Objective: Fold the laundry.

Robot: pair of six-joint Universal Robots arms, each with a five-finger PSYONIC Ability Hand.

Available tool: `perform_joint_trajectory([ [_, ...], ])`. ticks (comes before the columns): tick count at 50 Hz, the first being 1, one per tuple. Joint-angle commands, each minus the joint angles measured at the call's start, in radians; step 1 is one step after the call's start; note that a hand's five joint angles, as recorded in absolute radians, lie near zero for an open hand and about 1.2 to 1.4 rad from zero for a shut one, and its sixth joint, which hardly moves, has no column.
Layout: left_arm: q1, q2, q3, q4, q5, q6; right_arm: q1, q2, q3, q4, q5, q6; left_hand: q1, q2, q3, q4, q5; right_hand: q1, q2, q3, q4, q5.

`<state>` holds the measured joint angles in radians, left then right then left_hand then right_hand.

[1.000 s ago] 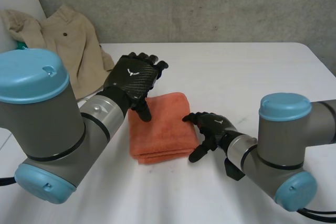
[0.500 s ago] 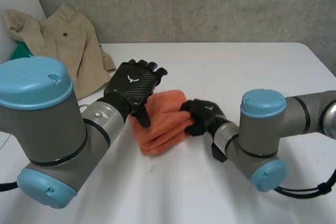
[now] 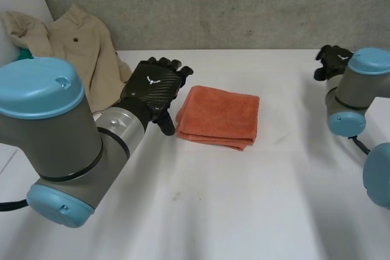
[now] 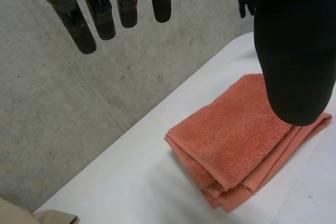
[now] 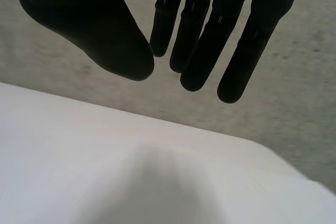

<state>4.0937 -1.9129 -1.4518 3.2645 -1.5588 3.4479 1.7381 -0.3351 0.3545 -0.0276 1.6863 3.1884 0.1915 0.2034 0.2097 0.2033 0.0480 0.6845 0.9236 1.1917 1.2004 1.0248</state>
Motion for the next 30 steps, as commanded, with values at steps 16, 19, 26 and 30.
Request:
perform_joint_trajectory([
  [16,-0.007,-0.029,-0.002,0.000,-0.001,-0.003,0.017,-0.188,0.273,0.069,-0.648,-0.214,0.004,-0.008,-0.014,-0.007,-0.027,-0.510,-0.749,-1.017,-1.026,-1.025],
  [19,-0.007,-0.031,-0.012,0.000,-0.001,-0.003,0.021,-0.145,0.227,0.116,-0.683,-0.217,0.004,-0.008,-0.014,-0.007,-0.027,-0.510,-0.749,-1.017,-1.026,-1.025],
  [26,-0.004,-0.032,-0.028,0.006,0.000,-0.003,0.041,-0.056,0.123,0.175,-0.743,-0.240,0.004,-0.008,-0.014,-0.007,-0.027,-0.491,-0.730,-0.998,-1.007,-1.006],
  [30,-0.003,-0.035,-0.038,0.007,0.002,-0.003,0.054,-0.029,0.095,0.187,-0.744,-0.260,0.001,-0.010,-0.017,-0.010,-0.030,-0.447,-0.686,-0.954,-0.963,-0.962],
])
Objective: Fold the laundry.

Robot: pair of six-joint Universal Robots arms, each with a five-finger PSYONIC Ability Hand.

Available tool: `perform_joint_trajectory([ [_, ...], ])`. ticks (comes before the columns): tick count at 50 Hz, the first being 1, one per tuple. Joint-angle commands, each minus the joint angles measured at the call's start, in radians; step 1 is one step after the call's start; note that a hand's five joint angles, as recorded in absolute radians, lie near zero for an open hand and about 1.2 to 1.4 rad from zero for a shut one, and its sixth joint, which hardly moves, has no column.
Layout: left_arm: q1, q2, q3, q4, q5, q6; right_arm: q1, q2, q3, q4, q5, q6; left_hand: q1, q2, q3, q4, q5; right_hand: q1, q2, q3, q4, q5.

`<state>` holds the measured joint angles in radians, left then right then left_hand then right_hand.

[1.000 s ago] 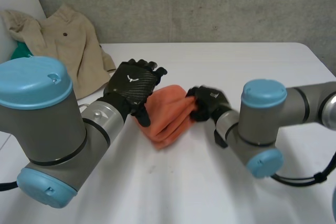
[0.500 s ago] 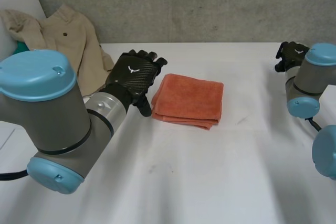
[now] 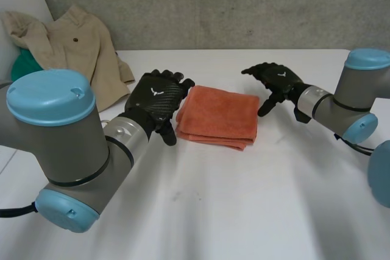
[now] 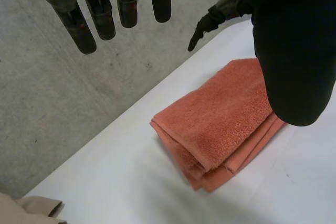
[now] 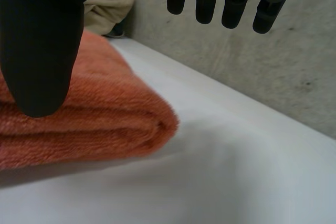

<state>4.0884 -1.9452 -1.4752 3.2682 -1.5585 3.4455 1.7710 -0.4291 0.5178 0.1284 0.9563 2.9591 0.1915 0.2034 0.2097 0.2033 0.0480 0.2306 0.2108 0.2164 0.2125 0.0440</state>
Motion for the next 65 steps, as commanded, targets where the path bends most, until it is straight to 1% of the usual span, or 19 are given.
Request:
perform_joint_trajectory([
  [1,0.003,-0.003,-0.014,0.004,0.002,0.000,0.024,0.069,-0.070,0.033,-0.016,-0.032,0.001,-0.010,-0.017,-0.010,-0.030,0.019,0.039,0.033,0.037,0.031],
  [9,0.004,-0.011,-0.014,0.004,0.002,0.001,0.047,0.092,-0.087,0.057,-0.036,-0.034,0.001,-0.010,-0.017,-0.010,-0.030,0.189,0.209,0.203,0.207,0.201],
  [16,0.004,-0.009,-0.016,0.004,0.005,0.001,0.047,0.099,-0.093,0.071,-0.044,-0.035,0.001,-0.010,-0.017,-0.010,-0.030,0.640,0.660,0.654,0.658,0.652],
  [22,0.004,-0.011,-0.019,0.002,0.005,0.001,0.045,0.119,-0.096,0.080,-0.044,-0.037,0.001,-0.010,-0.017,-0.010,-0.030,0.785,0.804,0.799,0.803,0.797],
  [23,0.004,-0.011,-0.020,0.002,0.005,0.001,0.045,0.121,-0.102,0.085,-0.044,-0.037,0.001,-0.010,-0.017,-0.010,-0.030,0.930,0.950,0.945,0.948,0.942],
  [26,0.004,-0.011,-0.027,0.004,0.006,0.001,0.045,0.121,-0.111,0.086,-0.041,-0.037,-0.001,-0.013,-0.020,-0.013,-0.033,1.165,1.185,1.179,1.183,1.177],
  [29,0.004,-0.011,-0.028,0.004,0.006,0.001,0.047,0.124,-0.148,0.086,-0.010,-0.035,-0.001,-0.013,-0.020,-0.013,-0.033,1.166,1.185,1.180,1.184,1.178],
  [34,0.006,-0.011,-0.028,0.004,0.006,0.001,0.045,0.148,-0.222,0.073,0.134,-0.035,-0.001,-0.013,-0.020,-0.013,-0.033,1.166,1.185,1.180,1.184,1.178],
  [35,0.006,-0.011,-0.028,0.004,0.006,0.001,0.032,0.153,-0.245,0.062,0.197,-0.034,-0.001,-0.013,-0.020,-0.013,-0.033,1.166,1.185,1.180,1.184,1.178],
  [38,0.006,-0.011,-0.028,0.004,0.006,0.001,0.011,0.162,-0.277,0.033,0.291,-0.029,-0.001,-0.013,-0.020,-0.013,-0.033,1.166,1.185,1.180,1.184,1.178],
  [39,0.007,-0.011,-0.028,0.004,0.006,0.001,-0.007,0.168,-0.283,0.005,0.350,-0.025,0.001,-0.010,-0.017,-0.010,-0.030,1.166,1.185,1.180,1.184,1.178],
  [41,0.010,-0.011,-0.028,0.004,0.006,0.001,-0.019,0.171,-0.291,-0.021,0.406,-0.025,-0.001,-0.013,-0.020,-0.013,-0.033,1.166,1.185,1.180,1.184,1.178],
  [42,0.015,-0.011,-0.028,0.004,0.006,0.001,-0.031,0.176,-0.295,-0.039,0.459,-0.025,-0.001,-0.013,-0.020,-0.013,-0.033,1.166,1.185,1.180,1.184,1.178],
  [45,0.021,-0.011,-0.028,0.004,0.006,0.001,-0.057,0.179,-0.300,-0.058,0.554,-0.023,0.001,-0.010,-0.017,-0.010,-0.030,1.166,1.185,1.180,1.184,1.178],
  [46,0.023,-0.011,-0.028,0.004,0.006,0.001,-0.083,0.181,-0.303,-0.068,0.614,-0.023,0.001,-0.010,-0.017,-0.010,-0.030,1.166,1.185,1.180,1.184,1.178],
  [47,0.023,-0.011,-0.028,0.004,0.006,0.001,-0.096,0.182,-0.306,-0.073,0.637,-0.025,0.001,-0.010,-0.017,-0.010,-0.030,1.166,1.185,1.180,1.184,1.178],
  [56,0.023,-0.011,-0.025,0.004,0.006,0.001,-0.189,0.191,-0.323,-0.090,0.682,-0.017,0.001,-0.010,-0.017,-0.010,-0.030,1.166,1.185,1.180,1.184,1.178],
  [62,0.023,-0.020,-0.025,0.004,0.006,0.001,-0.246,0.191,-0.326,-0.108,0.775,-0.008,0.001,-0.010,-0.017,-0.010,-0.030,1.166,1.185,1.180,1.184,1.178],
  [65,0.023,-0.026,-0.022,0.004,0.005,0.001,-0.265,0.193,-0.328,-0.116,0.786,0.015,0.004,-0.008,-0.014,-0.007,-0.027,1.166,1.185,1.180,1.184,1.178],
])
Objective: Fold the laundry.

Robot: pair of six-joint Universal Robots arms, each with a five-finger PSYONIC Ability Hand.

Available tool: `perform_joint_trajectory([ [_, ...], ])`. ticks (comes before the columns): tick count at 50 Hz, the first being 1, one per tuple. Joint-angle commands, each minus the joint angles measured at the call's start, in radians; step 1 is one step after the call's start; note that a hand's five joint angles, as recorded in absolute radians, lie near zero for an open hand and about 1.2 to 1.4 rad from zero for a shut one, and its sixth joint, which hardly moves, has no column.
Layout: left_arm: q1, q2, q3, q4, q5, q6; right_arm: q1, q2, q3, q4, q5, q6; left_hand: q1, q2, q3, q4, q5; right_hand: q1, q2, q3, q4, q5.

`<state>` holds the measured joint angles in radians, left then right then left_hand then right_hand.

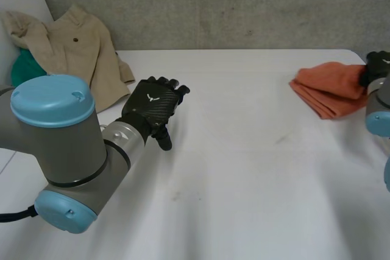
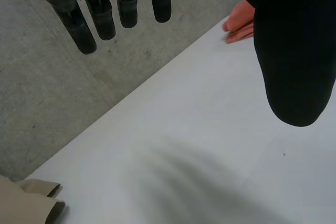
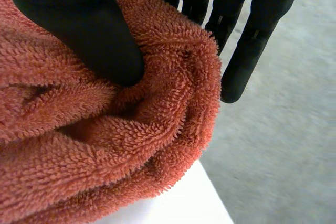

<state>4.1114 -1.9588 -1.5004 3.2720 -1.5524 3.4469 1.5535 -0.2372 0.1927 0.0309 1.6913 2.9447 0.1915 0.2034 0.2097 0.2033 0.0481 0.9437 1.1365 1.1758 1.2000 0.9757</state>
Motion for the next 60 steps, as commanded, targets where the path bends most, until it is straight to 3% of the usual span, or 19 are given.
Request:
perform_joint_trajectory([
  [1,-0.002,-0.015,0.003,0.000,-0.002,0.000,-0.056,0.001,-0.001,-0.020,0.054,0.051,0.004,-0.008,-0.014,-0.007,-0.027,0.453,0.260,0.220,0.196,0.246],
  [18,-0.011,-0.003,0.009,-0.002,-0.002,0.000,-0.063,0.012,0.039,0.007,0.093,0.224,0.004,-0.007,-0.014,-0.007,-0.027,0.453,0.260,0.220,0.196,0.246],
  [21,-0.014,0.005,0.014,-0.002,-0.003,0.002,-0.049,-0.011,0.068,0.053,0.087,0.255,0.007,-0.005,-0.011,-0.005,-0.024,-0.705,-0.898,-0.938,-0.962,-0.912],
  [22,-0.014,0.008,0.015,-0.002,-0.003,0.000,-0.046,-0.031,0.080,0.066,0.088,0.257,0.007,-0.005,-0.011,-0.005,-0.024,-0.769,-0.962,-1.001,-1.025,-0.976],
  [30,-0.016,0.057,0.023,-0.002,-0.002,0.000,-0.072,-0.272,0.355,0.090,0.027,0.189,0.004,-0.008,-0.014,-0.007,-0.027,-0.769,-0.962,-1.001,-1.025,-0.976],
  [33,-0.013,0.070,0.023,-0.002,-0.002,0.000,-0.090,-0.347,0.422,0.086,0.054,0.123,-0.001,-0.013,-0.020,-0.013,-0.033,-0.769,-0.962,-1.001,-1.025,-0.976],
  [37,-0.008,0.083,0.029,0.000,-0.002,0.000,-0.133,-0.430,0.461,0.054,0.155,0.011,-0.004,-0.016,-0.023,-0.016,-0.036,-0.769,-0.962,-1.001,-1.025,-0.976],
  [40,-0.005,0.103,0.048,0.018,-0.003,0.005,-0.148,-0.528,0.499,-0.035,0.228,-0.030,-0.001,-0.013,-0.020,-0.013,-0.033,-0.769,-0.962,-1.001,-1.025,-0.976],
  [43,0.003,0.110,0.074,0.073,-0.005,0.018,-0.147,-0.628,0.588,-0.167,0.229,-0.032,-0.001,-0.013,-0.020,-0.013,-0.033,-0.769,-0.962,-1.001,-1.025,-0.976],
  [45,0.023,0.115,0.094,0.116,-0.005,0.020,-0.142,-0.675,0.664,-0.248,0.194,-0.032,-0.004,-0.016,-0.023,-0.016,-0.036,-0.769,-0.962,-1.001,-1.025,-0.976],
  [49,0.128,0.112,0.156,0.190,-0.002,0.038,-0.090,-0.804,0.867,-0.460,0.009,-0.038,0.001,-0.010,-0.017,-0.010,-0.030,-0.769,-0.962,-1.001,-1.025,-0.976],
  [50,0.189,0.104,0.187,0.202,0.003,0.049,-0.045,-0.873,0.966,-0.549,-0.106,-0.045,0.004,-0.008,-0.014,-0.007,-0.027,-0.769,-0.962,-1.001,-1.025,-0.976],
  [52,0.248,0.081,0.218,0.204,0.006,0.061,-0.004,-0.918,1.046,-0.617,-0.209,-0.047,0.004,-0.008,-0.014,-0.007,-0.027,-0.769,-0.962,-1.001,-1.025,-0.976],
  [53,0.306,0.049,0.253,0.198,0.018,0.078,0.035,-0.965,1.133,-0.675,-0.323,-0.052,0.004,-0.008,-0.014,-0.007,-0.027,-0.769,-0.962,-1.001,-1.025,-0.976],
  [56,0.383,-0.015,0.308,0.189,0.070,0.107,0.085,-1.019,1.252,-0.730,-0.484,-0.068,0.004,-0.008,-0.014,-0.007,-0.027,-0.769,-0.962,-1.001,-1.025,-0.976],
  [57,0.430,-0.059,0.340,0.177,0.125,0.124,0.111,-1.048,1.321,-0.738,-0.583,-0.090,0.004,-0.008,-0.014,-0.007,-0.027,-0.769,-0.962,-1.001,-1.025,-0.976],
  [60,0.496,-0.126,0.379,0.150,0.219,0.149,0.146,-1.093,1.405,-0.723,-0.697,-0.136,0.007,-0.005,-0.011,-0.005,-0.024,-0.769,-0.962,-1.001,-1.025,-0.976],
])
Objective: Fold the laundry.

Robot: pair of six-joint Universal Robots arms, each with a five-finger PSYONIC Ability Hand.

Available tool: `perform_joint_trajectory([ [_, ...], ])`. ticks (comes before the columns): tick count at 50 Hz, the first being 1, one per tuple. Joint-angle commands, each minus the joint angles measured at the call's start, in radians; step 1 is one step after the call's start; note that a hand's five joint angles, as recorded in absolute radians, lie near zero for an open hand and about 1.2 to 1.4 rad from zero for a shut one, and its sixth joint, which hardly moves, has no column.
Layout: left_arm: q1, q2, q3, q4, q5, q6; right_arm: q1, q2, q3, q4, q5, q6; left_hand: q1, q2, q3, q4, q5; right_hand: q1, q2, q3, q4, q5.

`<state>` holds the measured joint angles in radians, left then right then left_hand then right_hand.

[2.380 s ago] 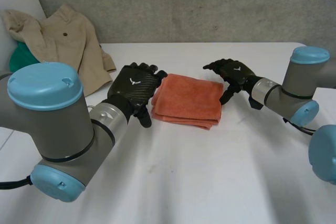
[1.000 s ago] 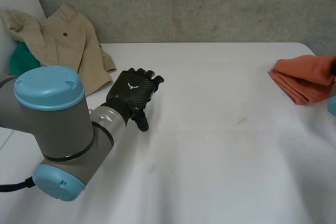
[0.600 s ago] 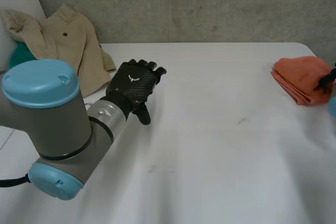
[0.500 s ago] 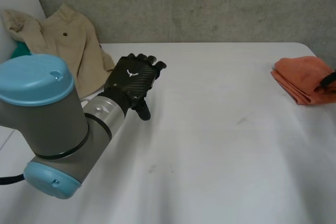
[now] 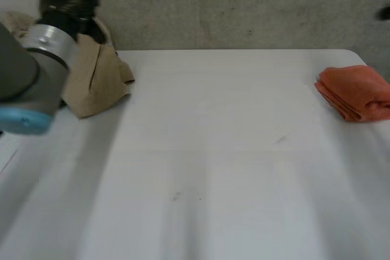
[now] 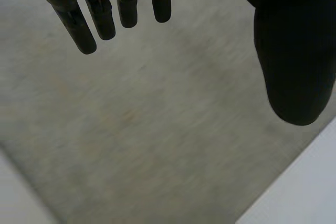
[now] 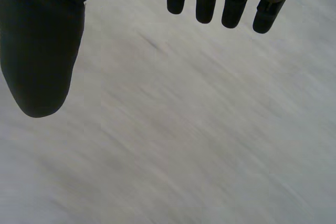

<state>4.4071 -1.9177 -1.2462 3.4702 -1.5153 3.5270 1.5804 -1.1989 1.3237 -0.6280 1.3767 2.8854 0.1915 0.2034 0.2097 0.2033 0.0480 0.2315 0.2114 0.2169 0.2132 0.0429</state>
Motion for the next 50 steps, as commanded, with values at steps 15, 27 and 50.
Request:
perform_joint_trajectory([
  [15,0.436,-0.604,0.381,-0.059,0.349,0.331,0.190,-0.163,0.474,0.263,-0.383,-0.459,0.004,-0.008,-0.014,-0.007,-0.027,-0.057,-0.037,-0.042,-0.039,-0.043],
  [27,0.440,-0.826,0.632,-0.059,0.444,0.257,0.176,-0.163,0.572,0.297,-0.304,-0.469,0.174,0.162,0.156,0.162,0.143,-0.057,-0.037,-0.042,-0.039,-0.043],
  [50,0.232,-0.410,0.168,0.220,0.420,0.167,0.133,-0.212,0.637,0.286,-0.283,-0.463,1.205,1.193,1.187,1.193,1.174,-0.057,-0.037,-0.042,-0.039,-0.043],
])
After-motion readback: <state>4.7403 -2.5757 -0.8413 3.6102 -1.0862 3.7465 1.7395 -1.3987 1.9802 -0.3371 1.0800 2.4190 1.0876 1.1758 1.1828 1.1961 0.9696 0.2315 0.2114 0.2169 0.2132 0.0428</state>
